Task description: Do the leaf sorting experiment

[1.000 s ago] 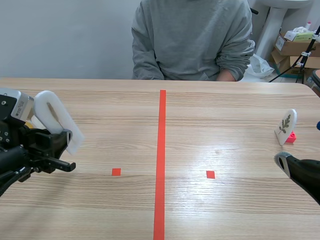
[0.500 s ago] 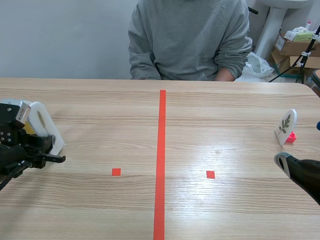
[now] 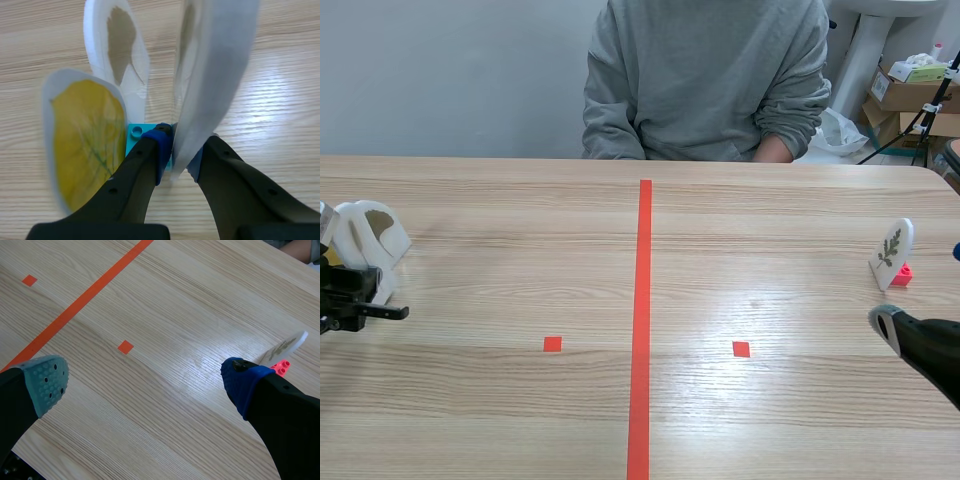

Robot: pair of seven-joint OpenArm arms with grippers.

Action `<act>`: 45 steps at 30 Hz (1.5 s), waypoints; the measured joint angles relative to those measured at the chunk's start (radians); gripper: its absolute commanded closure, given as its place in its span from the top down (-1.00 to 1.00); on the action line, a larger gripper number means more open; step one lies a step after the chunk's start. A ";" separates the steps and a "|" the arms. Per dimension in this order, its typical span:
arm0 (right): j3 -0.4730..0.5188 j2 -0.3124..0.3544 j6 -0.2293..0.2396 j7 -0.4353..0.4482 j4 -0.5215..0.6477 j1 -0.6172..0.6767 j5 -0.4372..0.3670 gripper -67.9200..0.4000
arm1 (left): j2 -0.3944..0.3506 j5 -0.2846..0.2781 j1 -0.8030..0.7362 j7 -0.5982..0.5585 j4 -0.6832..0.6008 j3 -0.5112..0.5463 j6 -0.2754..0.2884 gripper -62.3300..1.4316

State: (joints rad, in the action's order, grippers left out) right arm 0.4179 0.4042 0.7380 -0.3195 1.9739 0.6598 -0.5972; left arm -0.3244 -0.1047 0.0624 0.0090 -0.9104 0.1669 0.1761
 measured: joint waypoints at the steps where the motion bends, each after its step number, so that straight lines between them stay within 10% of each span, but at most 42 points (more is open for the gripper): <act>1: 0.000 0.000 0.000 0.000 0.000 0.000 0.000 0.86 | -0.005 0.000 0.006 0.000 0.010 0.000 -0.008 -0.78; 19: 0.000 0.000 0.000 0.000 0.000 0.000 0.000 0.86 | -0.033 0.047 0.082 -0.044 0.135 0.005 -0.008 -0.76; 39: 0.000 0.000 0.000 0.000 0.000 0.000 0.000 0.86 | -0.033 0.048 0.079 -0.034 0.127 0.005 -0.008 0.40; 45: 0.000 0.000 0.000 0.000 0.000 0.000 0.000 0.86 | -0.033 0.032 -0.008 0.000 -0.053 0.006 -0.008 0.73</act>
State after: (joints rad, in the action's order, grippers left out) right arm 0.4179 0.4042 0.7380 -0.3199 1.9739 0.6598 -0.5972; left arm -0.3576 -0.0723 0.0544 0.0093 -0.9630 0.1730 0.1680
